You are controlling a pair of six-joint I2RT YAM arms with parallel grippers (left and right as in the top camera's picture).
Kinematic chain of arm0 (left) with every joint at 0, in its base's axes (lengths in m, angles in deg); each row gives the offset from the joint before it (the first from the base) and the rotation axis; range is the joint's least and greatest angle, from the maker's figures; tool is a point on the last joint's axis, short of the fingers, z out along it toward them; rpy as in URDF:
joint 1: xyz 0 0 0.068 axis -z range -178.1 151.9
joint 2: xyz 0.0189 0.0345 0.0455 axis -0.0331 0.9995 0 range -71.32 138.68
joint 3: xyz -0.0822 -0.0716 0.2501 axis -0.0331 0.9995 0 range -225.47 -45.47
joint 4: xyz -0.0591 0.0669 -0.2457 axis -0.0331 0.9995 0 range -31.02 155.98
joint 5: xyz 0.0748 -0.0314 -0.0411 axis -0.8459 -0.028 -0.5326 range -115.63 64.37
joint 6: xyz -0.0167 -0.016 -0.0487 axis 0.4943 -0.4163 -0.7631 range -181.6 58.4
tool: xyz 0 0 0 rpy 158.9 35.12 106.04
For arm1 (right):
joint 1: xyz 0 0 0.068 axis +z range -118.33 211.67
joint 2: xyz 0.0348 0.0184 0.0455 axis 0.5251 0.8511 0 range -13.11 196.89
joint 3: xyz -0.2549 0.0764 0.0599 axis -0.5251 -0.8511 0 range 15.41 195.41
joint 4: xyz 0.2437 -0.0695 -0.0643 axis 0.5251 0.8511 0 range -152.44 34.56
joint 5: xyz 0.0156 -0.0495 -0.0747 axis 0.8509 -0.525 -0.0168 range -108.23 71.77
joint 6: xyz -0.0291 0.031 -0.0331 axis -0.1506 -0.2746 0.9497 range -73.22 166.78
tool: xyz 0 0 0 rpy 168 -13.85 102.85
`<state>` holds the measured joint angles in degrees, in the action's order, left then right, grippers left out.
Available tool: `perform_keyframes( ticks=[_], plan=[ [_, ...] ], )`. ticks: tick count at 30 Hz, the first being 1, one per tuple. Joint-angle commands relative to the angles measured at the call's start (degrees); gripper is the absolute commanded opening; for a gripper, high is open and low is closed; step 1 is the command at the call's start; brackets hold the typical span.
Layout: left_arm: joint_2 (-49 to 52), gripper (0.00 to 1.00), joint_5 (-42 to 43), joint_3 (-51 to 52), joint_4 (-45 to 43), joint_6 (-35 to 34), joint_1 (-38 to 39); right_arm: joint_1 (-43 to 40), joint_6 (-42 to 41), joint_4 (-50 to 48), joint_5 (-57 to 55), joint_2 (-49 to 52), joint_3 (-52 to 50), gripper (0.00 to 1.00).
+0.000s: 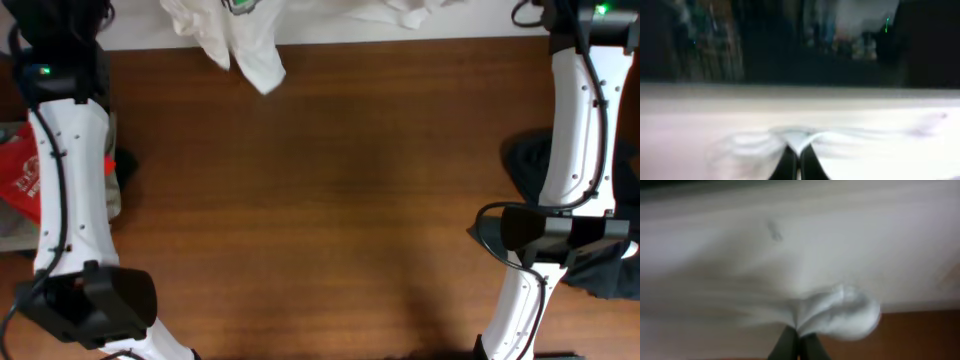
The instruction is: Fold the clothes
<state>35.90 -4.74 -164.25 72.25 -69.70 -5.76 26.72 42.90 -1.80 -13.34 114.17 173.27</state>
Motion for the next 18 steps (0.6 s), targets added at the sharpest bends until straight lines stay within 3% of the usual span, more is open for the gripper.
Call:
perform_keyframes(
  ticks=[1,3,4,9,13,18],
  plan=[
    [-0.85,0.00,3.91,-0.90,24.76,0.94,-1.77,-1.90,2.45,11.02,-17.33,-0.17,-2.45,0.04],
    [1.81,0.00,3.32,0.31,45.27,8.46,-0.46,-1.88,2.62,18.16,-18.62,0.55,-9.92,0.04],
    [3.78,0.00,3.32,1.22,51.32,11.56,0.39,-1.77,2.58,20.35,-18.40,0.55,-15.08,0.04],
    [13.25,0.00,3.28,6.01,68.61,15.89,3.69,-1.88,-0.04,25.00,-15.65,0.55,-37.90,0.04],
    [14.60,0.00,2.82,20.72,69.37,15.82,4.59,-1.99,-4.44,25.97,-13.97,0.55,-52.98,0.04],
    [13.88,0.00,-0.76,29.62,67.45,13.68,2.05,-1.95,-8.28,23.56,-12.39,-0.24,-66.07,0.04]
  ],
)
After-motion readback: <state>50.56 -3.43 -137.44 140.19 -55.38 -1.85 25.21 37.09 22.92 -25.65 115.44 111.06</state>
